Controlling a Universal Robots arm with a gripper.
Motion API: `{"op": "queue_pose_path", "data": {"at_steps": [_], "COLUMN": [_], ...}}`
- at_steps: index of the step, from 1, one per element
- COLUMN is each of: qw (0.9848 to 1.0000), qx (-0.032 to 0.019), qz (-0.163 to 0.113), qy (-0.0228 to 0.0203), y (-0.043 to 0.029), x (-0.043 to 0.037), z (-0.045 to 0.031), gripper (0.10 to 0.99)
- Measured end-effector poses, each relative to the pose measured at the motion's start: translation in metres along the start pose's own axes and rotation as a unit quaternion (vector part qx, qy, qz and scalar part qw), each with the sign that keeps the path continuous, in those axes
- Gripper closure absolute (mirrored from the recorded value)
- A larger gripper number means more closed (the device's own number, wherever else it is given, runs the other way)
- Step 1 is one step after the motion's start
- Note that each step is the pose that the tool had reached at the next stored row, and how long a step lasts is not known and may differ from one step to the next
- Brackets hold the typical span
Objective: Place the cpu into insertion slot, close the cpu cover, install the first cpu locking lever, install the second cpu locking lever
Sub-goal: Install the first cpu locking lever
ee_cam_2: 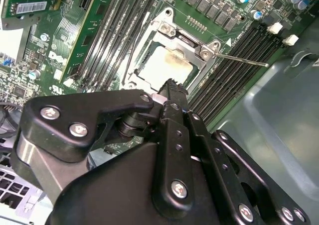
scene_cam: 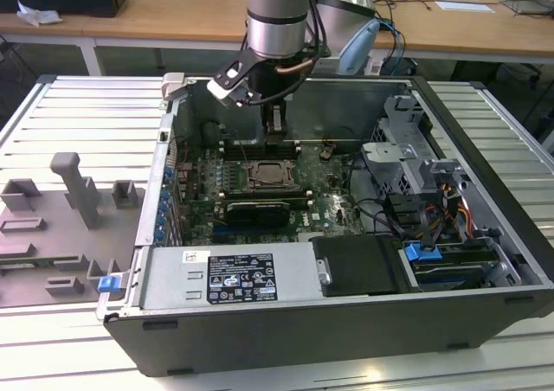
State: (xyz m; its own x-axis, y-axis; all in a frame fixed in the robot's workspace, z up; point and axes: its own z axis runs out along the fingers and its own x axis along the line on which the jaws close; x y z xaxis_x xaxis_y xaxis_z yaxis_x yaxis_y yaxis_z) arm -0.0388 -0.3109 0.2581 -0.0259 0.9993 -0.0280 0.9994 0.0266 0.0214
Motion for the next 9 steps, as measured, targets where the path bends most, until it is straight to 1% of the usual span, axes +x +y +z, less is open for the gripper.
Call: {"op": "queue_pose_path", "data": {"at_steps": [6, 9], "qw": [1.0, 1.0], "qx": [0.0, 0.0], "qz": [0.0, 0.0], "qy": [0.0, -0.0001], "y": [0.0001, 0.0002], "x": [-0.0001, -0.0002], "z": [-0.0032, -0.007], "gripper": [0.98, 0.98]}}
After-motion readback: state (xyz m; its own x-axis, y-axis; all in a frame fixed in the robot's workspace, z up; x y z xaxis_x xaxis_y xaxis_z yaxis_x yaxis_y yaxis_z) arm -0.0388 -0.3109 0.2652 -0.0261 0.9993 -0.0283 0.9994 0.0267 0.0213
